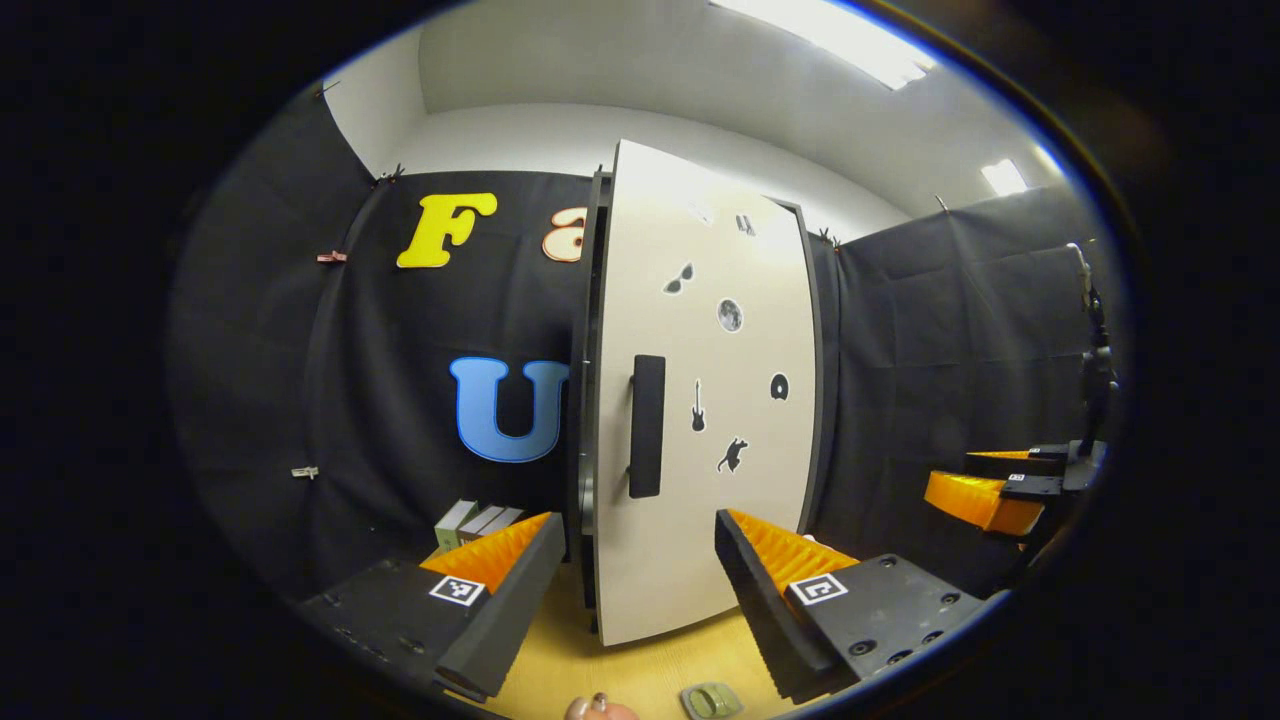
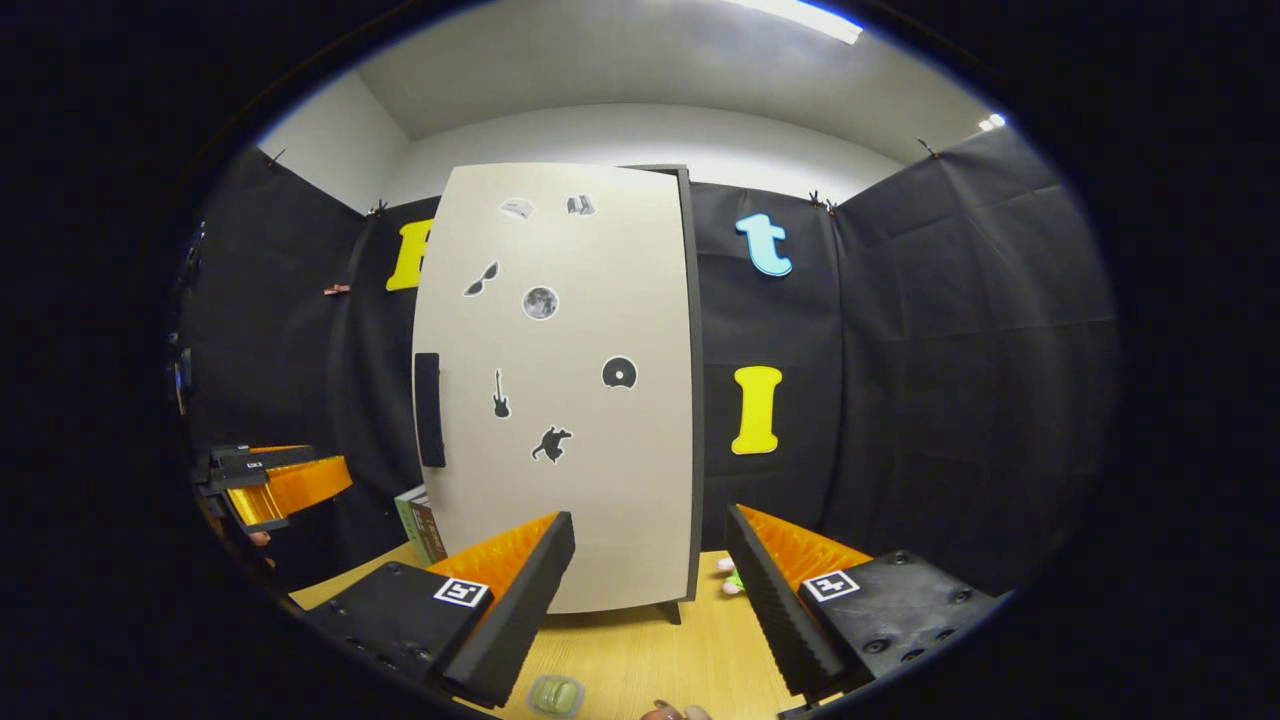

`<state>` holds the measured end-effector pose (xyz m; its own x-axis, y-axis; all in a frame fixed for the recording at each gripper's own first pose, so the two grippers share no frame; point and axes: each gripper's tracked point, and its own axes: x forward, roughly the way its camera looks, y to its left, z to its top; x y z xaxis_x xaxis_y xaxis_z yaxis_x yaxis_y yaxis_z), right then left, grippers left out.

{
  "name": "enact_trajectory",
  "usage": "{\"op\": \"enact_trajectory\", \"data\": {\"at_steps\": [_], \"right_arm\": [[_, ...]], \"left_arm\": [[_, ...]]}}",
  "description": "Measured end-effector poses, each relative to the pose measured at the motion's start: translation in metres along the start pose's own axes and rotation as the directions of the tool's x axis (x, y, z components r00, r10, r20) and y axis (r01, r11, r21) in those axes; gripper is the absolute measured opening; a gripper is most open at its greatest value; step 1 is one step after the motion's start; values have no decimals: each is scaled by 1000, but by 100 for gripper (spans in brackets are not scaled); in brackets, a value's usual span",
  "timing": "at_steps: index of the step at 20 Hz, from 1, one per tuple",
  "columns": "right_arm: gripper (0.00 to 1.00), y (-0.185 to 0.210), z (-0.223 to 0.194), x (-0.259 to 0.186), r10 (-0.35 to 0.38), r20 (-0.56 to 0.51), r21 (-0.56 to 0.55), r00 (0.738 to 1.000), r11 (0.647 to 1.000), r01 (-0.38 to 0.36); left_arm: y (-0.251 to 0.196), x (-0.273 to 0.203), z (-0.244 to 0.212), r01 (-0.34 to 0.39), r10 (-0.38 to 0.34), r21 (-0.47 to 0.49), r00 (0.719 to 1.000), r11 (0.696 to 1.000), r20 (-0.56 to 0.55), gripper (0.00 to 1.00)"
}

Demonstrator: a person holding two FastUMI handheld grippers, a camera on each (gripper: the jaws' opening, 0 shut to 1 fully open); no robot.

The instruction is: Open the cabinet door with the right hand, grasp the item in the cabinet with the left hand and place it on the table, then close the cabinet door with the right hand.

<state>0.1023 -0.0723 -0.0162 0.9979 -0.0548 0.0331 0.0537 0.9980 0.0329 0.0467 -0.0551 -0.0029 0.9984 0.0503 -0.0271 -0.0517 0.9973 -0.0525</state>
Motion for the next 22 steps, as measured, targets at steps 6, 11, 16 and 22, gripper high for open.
{"op": "enact_trajectory", "data": {"at_steps": [6, 11, 16, 22], "right_arm": [[97, 3, 14, -4, 2, 37, -45, 999, 999, 0], [97, 18, 20, -9, 59, 52, -34, 997, 998, -57], [97, 19, 19, -11, 69, 38, -50, 997, 997, -67], [97, 20, 20, -14, 78, 34, -55, 996, 996, -76]], "left_arm": [[-2, -3, 8, 1, -1, -5, 1000, 1000, 24, 94], [-13, 1, 0, 53, -53, 7, 999, 999, 1, 95], [-15, 2, -3, 61, -61, 4, 998, 998, -9, 95], [-15, 2, 1, 52, -52, 16, 999, 999, 2, 94]]}}
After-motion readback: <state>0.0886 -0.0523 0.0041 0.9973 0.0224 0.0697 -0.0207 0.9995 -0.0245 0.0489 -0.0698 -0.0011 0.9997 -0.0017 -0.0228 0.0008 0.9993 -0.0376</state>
